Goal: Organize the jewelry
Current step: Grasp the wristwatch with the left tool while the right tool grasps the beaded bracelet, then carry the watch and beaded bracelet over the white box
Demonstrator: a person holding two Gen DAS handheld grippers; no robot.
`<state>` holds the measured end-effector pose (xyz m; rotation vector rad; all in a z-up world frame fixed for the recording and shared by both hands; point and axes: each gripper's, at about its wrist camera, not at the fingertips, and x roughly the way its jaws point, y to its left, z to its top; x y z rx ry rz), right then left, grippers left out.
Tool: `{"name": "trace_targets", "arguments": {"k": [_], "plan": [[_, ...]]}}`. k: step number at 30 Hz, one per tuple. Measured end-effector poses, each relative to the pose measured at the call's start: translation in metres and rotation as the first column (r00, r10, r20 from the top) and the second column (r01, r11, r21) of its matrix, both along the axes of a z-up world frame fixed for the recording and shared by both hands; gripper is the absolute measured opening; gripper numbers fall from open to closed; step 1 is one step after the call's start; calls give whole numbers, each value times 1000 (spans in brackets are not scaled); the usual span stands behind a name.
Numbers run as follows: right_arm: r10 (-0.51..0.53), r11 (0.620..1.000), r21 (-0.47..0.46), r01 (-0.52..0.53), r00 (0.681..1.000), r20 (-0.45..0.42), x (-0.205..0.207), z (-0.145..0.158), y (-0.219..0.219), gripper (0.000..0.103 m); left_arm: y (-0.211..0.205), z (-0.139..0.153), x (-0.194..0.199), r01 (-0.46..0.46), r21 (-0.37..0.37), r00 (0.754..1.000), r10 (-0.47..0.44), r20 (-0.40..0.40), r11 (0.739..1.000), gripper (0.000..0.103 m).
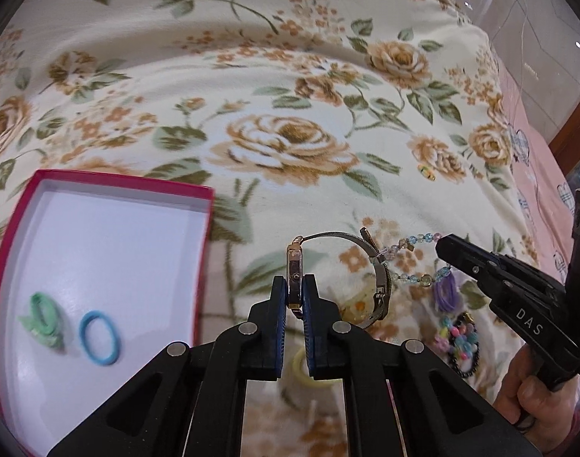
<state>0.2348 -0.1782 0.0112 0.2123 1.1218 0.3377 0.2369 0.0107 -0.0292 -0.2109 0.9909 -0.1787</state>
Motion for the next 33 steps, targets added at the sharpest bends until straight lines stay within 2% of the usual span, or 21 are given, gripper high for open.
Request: {"name": "trace_targets", "arguments": {"k": [15, 23, 33], "plan": [[95, 990, 94, -102, 993, 73, -17, 48, 56, 7, 68, 28, -71, -98, -23, 994, 99, 43, 995, 7], [180, 973, 132, -188, 981, 68, -26, 49, 101, 7, 108, 30, -101, -168, -5, 985, 168, 34, 986, 7], [285, 937, 194, -290, 957, 54, -30, 46, 159, 7, 150, 23, -120, -260, 11, 966, 260, 12, 965, 7]]}}
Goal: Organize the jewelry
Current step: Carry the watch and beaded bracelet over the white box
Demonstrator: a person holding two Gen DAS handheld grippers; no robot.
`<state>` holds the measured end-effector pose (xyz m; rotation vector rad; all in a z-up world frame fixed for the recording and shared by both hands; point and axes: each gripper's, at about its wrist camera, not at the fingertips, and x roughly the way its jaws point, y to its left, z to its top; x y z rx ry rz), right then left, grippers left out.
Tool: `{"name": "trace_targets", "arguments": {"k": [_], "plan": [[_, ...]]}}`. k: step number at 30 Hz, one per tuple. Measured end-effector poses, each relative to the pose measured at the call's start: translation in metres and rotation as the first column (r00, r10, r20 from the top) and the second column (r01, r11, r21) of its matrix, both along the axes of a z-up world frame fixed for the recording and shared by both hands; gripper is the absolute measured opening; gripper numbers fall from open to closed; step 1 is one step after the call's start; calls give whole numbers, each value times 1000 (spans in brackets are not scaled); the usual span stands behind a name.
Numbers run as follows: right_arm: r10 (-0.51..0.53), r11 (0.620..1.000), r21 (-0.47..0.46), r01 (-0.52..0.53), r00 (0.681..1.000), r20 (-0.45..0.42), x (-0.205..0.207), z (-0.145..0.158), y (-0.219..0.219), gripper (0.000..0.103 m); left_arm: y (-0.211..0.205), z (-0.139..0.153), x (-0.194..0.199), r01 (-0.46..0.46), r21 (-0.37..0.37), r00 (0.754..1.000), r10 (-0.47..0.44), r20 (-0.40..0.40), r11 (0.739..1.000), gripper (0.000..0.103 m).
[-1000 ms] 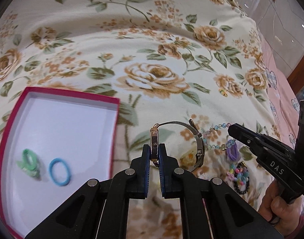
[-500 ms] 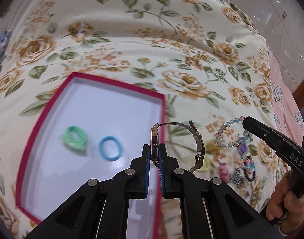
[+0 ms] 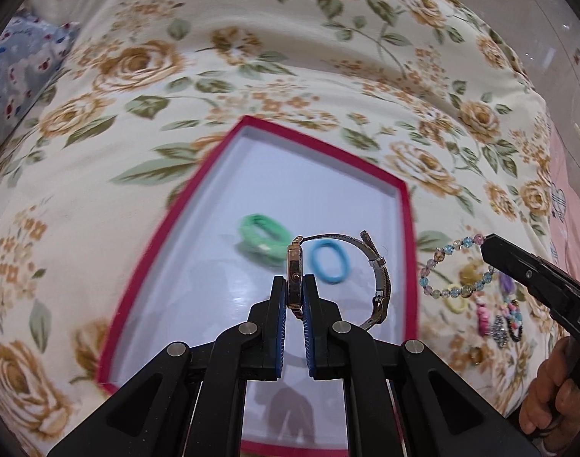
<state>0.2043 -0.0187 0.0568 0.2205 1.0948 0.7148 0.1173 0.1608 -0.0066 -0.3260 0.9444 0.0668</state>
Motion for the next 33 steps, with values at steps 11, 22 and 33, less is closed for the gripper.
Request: {"name": "trace_targets", "arguments": {"k": [11, 22, 33], "plan": [[94, 995, 41, -92, 995, -42, -1, -18, 56, 7, 25, -22, 11, -73, 42, 995, 76, -61, 996, 7], [43, 997, -50, -51, 989, -143, 8, -74, 49, 7, 20, -42, 41, -49, 90, 995, 56, -79, 995, 7], [48, 995, -76, -59, 988, -146, 12, -81, 47, 9, 10, -47, 53, -37, 145, 994, 52, -99, 989, 9]]}}
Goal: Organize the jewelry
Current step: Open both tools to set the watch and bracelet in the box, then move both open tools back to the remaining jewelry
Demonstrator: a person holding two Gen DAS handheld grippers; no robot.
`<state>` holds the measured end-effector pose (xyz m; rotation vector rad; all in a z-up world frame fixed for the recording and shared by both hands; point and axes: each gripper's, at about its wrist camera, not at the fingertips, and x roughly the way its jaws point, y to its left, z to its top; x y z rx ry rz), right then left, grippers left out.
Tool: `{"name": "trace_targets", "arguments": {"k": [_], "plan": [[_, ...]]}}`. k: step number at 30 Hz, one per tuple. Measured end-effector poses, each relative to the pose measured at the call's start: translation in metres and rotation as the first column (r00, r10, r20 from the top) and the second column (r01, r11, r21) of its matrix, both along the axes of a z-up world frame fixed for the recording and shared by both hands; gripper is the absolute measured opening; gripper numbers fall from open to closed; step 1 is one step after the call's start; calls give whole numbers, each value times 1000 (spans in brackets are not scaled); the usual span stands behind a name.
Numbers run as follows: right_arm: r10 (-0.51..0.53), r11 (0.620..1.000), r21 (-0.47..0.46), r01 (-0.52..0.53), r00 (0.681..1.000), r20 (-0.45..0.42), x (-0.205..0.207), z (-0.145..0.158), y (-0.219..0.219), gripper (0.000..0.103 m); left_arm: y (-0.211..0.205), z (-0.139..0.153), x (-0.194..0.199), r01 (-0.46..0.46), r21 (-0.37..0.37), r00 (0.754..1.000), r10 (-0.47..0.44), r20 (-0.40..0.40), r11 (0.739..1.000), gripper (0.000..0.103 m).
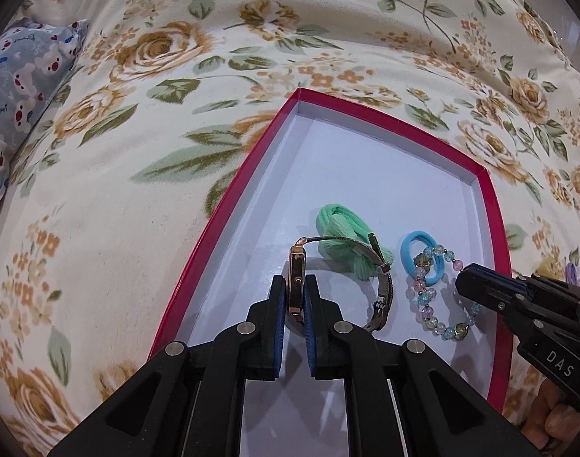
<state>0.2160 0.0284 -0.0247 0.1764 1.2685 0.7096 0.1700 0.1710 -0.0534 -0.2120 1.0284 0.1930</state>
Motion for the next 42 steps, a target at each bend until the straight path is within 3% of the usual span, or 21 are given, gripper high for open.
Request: {"name": "trace_targets", "arguments": {"k": [5, 9, 12, 17, 25, 42], "plan": [[-1, 1000, 5, 1, 1000, 3, 0, 1, -1, 12, -1, 2, 0, 4, 9, 1000, -4, -7, 1000, 16], [-13, 1000, 18, 13, 1000, 6, -1, 6, -4, 34, -2, 7, -4, -5, 14, 1000, 5, 7, 1000, 22], [-21, 999, 28, 20, 1000, 12, -3, 12, -8, 34, -1, 13, -9, -10, 11, 1000, 9, 23, 1000, 23], [-36, 999, 41, 35, 999, 36, -12, 31, -23, 34, -1, 27, -25, -26, -4, 998, 26, 62, 1000, 35], [-134, 991, 16, 133, 988, 71, -30, 53, -82, 35, -18, 45, -49, -5, -39, 994, 9, 110, 999, 36], [-345, 930, -90, 356, 932, 112, -61, 62, -206, 39, -91, 53, -48, 201, -95, 975, -190, 113, 975, 49]]}}
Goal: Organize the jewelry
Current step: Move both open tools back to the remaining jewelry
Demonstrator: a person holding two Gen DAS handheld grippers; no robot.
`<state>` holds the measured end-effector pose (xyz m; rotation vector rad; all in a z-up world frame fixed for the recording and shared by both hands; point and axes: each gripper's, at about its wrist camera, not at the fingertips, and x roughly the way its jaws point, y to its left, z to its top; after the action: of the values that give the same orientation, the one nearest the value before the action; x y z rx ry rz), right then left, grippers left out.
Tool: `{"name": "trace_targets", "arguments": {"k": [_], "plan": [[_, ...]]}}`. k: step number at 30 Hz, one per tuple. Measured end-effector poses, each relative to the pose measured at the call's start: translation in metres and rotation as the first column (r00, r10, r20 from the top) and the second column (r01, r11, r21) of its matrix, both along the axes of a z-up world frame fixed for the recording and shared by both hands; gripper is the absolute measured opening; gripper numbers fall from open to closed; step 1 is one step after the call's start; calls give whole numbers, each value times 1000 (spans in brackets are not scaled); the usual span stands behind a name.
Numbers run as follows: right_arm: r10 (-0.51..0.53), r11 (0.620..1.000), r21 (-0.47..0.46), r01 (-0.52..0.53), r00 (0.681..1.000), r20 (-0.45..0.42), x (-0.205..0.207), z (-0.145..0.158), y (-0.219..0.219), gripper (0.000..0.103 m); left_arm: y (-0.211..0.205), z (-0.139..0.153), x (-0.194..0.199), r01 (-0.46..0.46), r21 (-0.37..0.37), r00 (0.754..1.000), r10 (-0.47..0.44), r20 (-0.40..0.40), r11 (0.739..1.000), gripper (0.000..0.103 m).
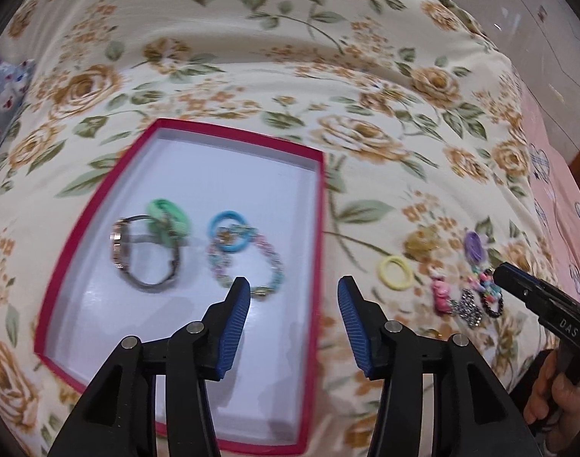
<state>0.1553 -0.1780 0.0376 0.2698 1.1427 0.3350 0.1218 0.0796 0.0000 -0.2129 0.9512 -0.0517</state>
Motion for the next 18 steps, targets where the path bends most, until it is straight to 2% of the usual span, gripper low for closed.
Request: {"name": "trace_targets", "arguments": {"k": [6, 13, 18], "plan": [[-62, 998, -20, 62, 998, -7, -3, -4, -29, 39, -22, -4, 14, 45, 10, 999, -45, -13, 999, 52], [-91, 995, -31, 90, 996, -24, 5, -16, -42, 39, -49, -8, 36, 105, 10, 994, -105, -18, 994, 66], [-97, 995, -39, 96, 995, -35, 12, -26, -45, 39, -68, -14, 57, 151, 8, 988, -151, -29, 989, 66]]}}
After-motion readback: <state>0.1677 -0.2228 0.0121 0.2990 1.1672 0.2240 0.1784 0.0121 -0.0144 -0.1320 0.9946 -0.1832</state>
